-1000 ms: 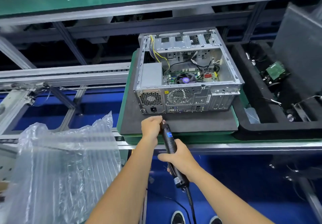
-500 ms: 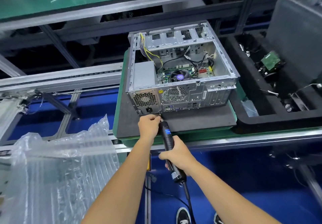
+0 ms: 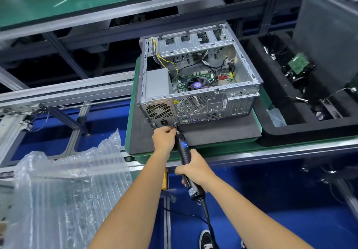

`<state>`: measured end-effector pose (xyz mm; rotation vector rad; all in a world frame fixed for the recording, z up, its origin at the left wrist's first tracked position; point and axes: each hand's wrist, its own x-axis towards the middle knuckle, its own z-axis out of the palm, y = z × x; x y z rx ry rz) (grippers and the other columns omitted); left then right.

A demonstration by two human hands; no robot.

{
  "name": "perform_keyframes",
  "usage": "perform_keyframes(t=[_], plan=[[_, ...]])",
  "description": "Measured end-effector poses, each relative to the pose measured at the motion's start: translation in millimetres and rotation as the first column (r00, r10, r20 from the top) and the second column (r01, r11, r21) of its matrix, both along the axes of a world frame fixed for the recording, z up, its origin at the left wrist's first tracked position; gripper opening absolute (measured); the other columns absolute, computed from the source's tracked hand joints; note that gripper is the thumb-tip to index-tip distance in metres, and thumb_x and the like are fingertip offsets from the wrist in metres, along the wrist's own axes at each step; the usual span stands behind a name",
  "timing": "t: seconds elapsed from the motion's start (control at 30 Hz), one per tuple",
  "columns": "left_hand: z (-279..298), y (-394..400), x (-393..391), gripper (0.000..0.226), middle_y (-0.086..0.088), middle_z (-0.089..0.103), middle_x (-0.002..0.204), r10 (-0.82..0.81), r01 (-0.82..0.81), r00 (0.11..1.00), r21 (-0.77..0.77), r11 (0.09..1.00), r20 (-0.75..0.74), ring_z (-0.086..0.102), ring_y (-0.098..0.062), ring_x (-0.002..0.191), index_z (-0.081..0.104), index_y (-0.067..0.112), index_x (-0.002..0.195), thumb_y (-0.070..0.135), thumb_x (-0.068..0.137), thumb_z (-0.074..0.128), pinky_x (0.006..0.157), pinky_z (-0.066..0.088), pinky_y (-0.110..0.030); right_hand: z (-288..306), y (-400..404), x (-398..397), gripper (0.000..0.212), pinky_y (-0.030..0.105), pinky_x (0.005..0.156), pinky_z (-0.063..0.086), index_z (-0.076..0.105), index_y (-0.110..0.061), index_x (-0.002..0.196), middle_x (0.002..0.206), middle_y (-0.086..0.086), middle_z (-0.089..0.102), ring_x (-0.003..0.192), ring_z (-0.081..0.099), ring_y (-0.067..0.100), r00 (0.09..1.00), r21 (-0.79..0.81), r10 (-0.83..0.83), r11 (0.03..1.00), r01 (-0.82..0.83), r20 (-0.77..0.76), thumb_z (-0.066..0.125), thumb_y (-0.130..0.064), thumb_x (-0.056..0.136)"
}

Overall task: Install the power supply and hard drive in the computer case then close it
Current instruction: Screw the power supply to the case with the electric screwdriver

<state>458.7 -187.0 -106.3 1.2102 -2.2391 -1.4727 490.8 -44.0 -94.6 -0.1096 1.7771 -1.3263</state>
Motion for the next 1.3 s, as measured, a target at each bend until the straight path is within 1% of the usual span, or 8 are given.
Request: perform_keyframes(t=[0.27,0.43,0.57,0.67,0.8,0.93,1.2,1.3], plan=[[-1.0,1.2,-0.5,0.015,0.003,0.065,0.074,0.006,-0.006,1.0,-0.008,1.0,-0.03,0.053,-0.012,0.07,0.075,0.01,0.085,0.015,0.089,0.061,0.06,0.037,-0.022,2.3,-2.7,-0.2,0.043,0.027,0.048,0.05,0.041,-0.015,0.105,0.086,0.009,0.054,0.045,0.056,0.015,0.999,0.022,0.003,1.0,-0.002,-0.039,0.071,-0.008,0.075],[-2.3,-1.1,-1.1,0.015,0.009,0.064,0.073,0.007,-0.007,0.999,-0.006,1.0,-0.034,0.052,-0.003,0.067,0.075,0.01,0.089,0.014,0.089,0.06,0.057,0.038,-0.019,2.5,-5.4,-1.7,0.045,0.026,0.047,0.051,0.042,-0.015,0.108,0.086,0.009,0.056,0.044,0.057,0.012,0.999,0.03,0.009,1.0,-0.008,-0.043,0.072,-0.009,0.076],[-2.9,-0.6,-1.4,0.015,0.009,0.063,0.071,0.004,-0.004,0.999,-0.012,1.0,-0.036,0.054,-0.009,0.07,0.075,0.01,0.087,0.013,0.089,0.06,0.062,0.037,-0.021,0.5,-5.9,-1.4,0.044,0.026,0.047,0.051,0.041,-0.016,0.108,0.086,0.009,0.056,0.042,0.058,0.011,0.999,0.03,0.005,1.0,-0.004,-0.044,0.072,-0.009,0.076],[-3.6,-0.6,-1.4,0.015,0.009,0.063,0.073,0.009,-0.009,0.999,-0.013,1.0,-0.034,0.054,-0.005,0.069,0.075,0.009,0.09,0.013,0.089,0.06,0.065,0.038,-0.021,-1.5,-6.4,-1.4,0.044,0.026,0.048,0.052,0.041,-0.018,0.107,0.088,0.009,0.057,0.044,0.059,0.011,0.999,0.038,0.008,0.999,-0.006,-0.048,0.071,-0.01,0.076],[-4.6,-0.4,-2.8,0.016,0.01,0.062,0.073,0.014,-0.015,0.999,-0.014,1.0,-0.037,0.052,0.002,0.068,0.075,0.008,0.092,0.014,0.09,0.06,0.057,0.037,-0.017,-2.9,-7.7,-1.5,0.045,0.027,0.049,0.054,0.042,-0.019,0.108,0.088,0.01,0.058,0.045,0.06,0.012,1.0,0.026,-0.006,1.0,0.007,-0.029,0.072,-0.009,0.076],[-4.7,0.0,-3.5,0.016,0.005,0.066,0.08,0.026,-0.026,0.999,-0.013,1.0,-0.036,0.053,-0.002,0.069,0.075,0.008,0.093,0.014,0.09,0.06,0.06,0.037,-0.019,-3.1,-8.0,-1.9,0.045,0.026,0.048,0.052,0.042,-0.02,0.106,0.087,0.008,0.058,0.044,0.06,0.011,1.0,0.027,-0.006,1.0,0.007,-0.023,0.073,-0.01,0.075],[-3.5,1.8,-3.5,0.016,0.004,0.065,0.081,0.043,-0.043,0.999,-0.004,0.999,-0.031,0.055,-0.009,0.074,0.074,0.008,0.095,0.013,0.09,0.059,0.066,0.038,-0.021,-2.3,-5.7,-3.4,0.047,0.026,0.048,0.052,0.042,-0.019,0.107,0.087,0.01,0.058,0.046,0.059,0.013,1.0,-0.004,-0.007,1.0,0.007,0.007,0.074,-0.009,0.075],[-3.1,2.3,-4.0,0.015,0.001,0.065,0.08,0.047,-0.047,0.999,-0.004,0.999,-0.017,0.052,-0.005,0.066,0.073,0.008,0.089,0.014,0.09,0.06,0.056,0.037,-0.019,-1.5,-3.4,-4.4,0.048,0.028,0.05,0.052,0.042,-0.018,0.11,0.087,0.011,0.057,0.048,0.059,0.015,1.0,-0.025,-0.004,1.0,0.004,0.025,0.075,-0.009,0.075]])
